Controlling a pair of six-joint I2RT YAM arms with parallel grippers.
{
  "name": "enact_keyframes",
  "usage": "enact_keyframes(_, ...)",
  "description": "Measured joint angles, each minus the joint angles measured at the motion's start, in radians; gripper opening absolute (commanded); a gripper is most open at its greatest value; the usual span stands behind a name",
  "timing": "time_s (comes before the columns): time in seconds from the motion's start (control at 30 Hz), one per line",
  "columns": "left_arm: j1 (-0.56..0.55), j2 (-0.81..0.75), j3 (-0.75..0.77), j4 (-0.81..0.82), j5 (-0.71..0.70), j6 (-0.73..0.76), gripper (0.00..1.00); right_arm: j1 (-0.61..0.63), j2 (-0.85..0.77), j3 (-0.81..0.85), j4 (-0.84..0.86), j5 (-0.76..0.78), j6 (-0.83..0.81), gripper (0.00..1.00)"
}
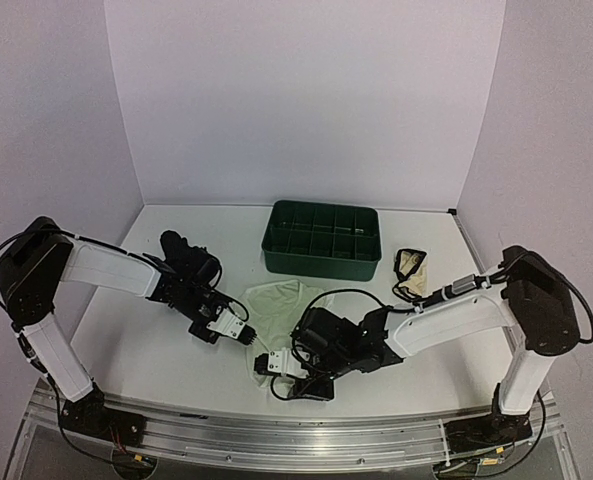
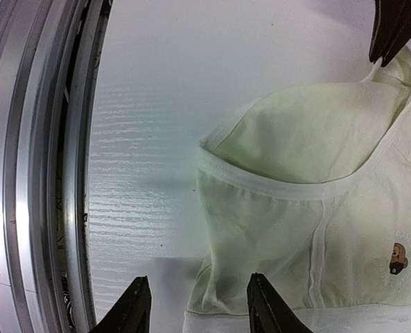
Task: Roll the underwear
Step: Flatten out the underwear at the center of the board, then fold the underwear at the center of the board.
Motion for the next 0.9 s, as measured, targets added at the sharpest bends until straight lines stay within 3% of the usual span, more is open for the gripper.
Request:
enact_keyframes(0.27, 0.02, -0.035, -0.003, -0.083, 0.015, 0.036, 0.0, 0.002, 0.016, 0.0, -0.05, 0.009, 0.003, 0.33)
enact_keyframes(0.5, 0.068, -0.044, -0.018, -0.181, 0.017, 0.097, 0.0, 0.02, 0.021, 0.0, -0.104, 0.017, 0.001, 0.34)
enact_keyframes(0.9, 0.041, -0.044, -0.032, -0.214, 0.051, 0.103, 0.0, 0.053, 0.018, 0.045, -0.162, 0.07, 0.002, 0.39)
